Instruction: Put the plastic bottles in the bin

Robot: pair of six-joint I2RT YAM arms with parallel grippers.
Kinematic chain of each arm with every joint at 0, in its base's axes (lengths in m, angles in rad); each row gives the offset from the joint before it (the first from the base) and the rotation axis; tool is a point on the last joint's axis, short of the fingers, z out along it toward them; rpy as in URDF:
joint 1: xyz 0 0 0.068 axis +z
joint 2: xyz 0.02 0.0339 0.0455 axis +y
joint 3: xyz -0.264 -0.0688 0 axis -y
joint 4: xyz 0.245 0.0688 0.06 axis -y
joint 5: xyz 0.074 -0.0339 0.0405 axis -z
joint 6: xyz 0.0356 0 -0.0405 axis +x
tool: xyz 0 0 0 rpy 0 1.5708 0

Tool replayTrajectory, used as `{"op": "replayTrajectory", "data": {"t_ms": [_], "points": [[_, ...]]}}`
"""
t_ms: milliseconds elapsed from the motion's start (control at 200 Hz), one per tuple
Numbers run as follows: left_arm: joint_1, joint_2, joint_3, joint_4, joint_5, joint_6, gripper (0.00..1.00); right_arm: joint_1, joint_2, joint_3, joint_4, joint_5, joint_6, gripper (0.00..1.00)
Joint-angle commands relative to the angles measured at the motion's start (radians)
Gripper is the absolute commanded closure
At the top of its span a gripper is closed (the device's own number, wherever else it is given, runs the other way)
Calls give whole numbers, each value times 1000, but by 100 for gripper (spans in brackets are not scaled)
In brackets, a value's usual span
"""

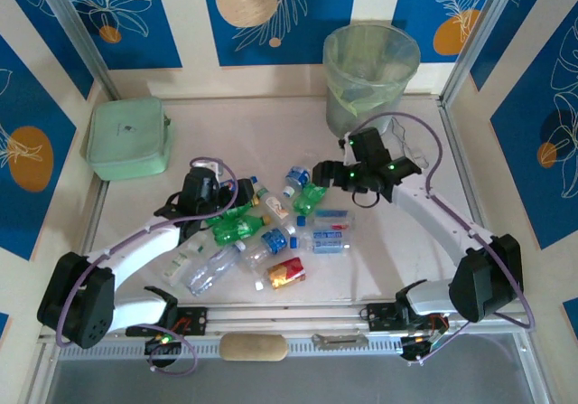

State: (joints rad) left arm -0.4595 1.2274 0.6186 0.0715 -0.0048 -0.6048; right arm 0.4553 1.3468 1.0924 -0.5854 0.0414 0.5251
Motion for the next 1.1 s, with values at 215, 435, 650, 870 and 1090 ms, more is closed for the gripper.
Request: {"op": "replayTrajectory", "data": {"t_ms": [215,435,650,870,1090], "points": [[10,-3,2,48,-18,-63,0,83,142,11,-43,108,223,13],[13,-33,-1,0,-37,-27,0,80,259,29,63,134,307,14],[24,-89,-43,-8,-67,-19,0,74,348,31,154,147,377,16],[51,-113,-31,-43,-56,13,0,74,434,75,157,148,398,24],[58,-115,-42,-20,-65,23,0,74,467,60,194,168,432,29]]}}
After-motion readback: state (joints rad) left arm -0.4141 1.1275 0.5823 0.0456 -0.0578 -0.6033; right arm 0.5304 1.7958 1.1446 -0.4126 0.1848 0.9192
